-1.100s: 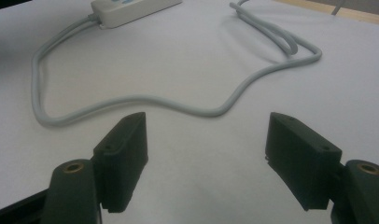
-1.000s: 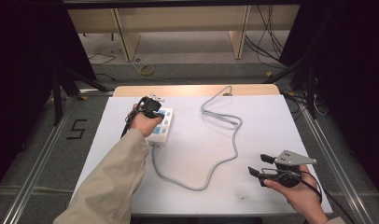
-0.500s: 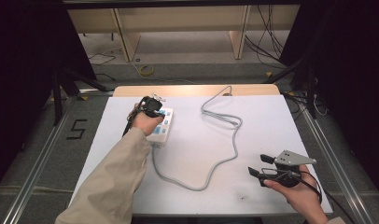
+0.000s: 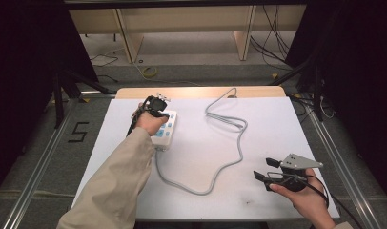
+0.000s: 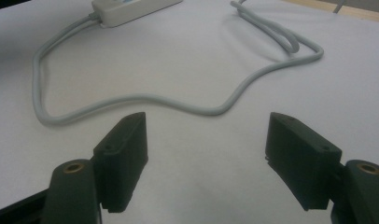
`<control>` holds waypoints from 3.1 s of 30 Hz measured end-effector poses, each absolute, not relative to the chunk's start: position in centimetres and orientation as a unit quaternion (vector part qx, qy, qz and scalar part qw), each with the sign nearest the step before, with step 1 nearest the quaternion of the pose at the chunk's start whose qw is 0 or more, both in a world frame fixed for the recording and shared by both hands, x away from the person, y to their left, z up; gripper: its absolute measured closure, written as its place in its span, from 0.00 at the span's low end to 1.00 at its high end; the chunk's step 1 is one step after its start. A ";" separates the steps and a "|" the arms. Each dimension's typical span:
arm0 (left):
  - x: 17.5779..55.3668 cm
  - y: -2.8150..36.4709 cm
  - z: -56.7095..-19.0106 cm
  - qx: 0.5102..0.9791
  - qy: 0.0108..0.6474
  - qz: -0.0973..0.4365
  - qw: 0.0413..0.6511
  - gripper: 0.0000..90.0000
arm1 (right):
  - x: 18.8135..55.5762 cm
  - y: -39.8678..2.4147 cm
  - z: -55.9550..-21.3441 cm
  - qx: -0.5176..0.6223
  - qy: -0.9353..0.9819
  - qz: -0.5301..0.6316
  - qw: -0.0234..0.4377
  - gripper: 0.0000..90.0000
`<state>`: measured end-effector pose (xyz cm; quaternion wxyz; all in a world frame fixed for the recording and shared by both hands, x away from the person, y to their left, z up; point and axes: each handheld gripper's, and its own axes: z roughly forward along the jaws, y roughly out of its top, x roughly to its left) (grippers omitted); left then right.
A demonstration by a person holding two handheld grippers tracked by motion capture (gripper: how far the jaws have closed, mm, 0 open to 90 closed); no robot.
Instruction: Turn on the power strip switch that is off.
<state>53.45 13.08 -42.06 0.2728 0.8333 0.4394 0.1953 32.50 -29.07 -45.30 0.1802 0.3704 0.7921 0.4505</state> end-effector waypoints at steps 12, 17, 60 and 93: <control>53.8 13.1 -42.4 0.833 0.445 0.189 0.269 1.00 | 32.5 -29.0 -45.3 0.372 0.792 0.451 0.179 0.33; 54.0 13.1 -42.5 0.835 0.445 0.187 0.265 1.00 | 32.5 -29.0 -45.3 0.372 0.792 0.450 0.179 0.33; 55.2 11.8 -43.3 0.848 0.446 0.166 0.233 1.00 | 32.5 -29.1 -45.4 0.369 0.794 0.449 0.179 0.33; 55.4 11.4 -44.0 0.850 0.454 0.154 0.220 1.00 | 32.4 -29.1 -45.4 0.368 0.794 0.450 0.179 0.33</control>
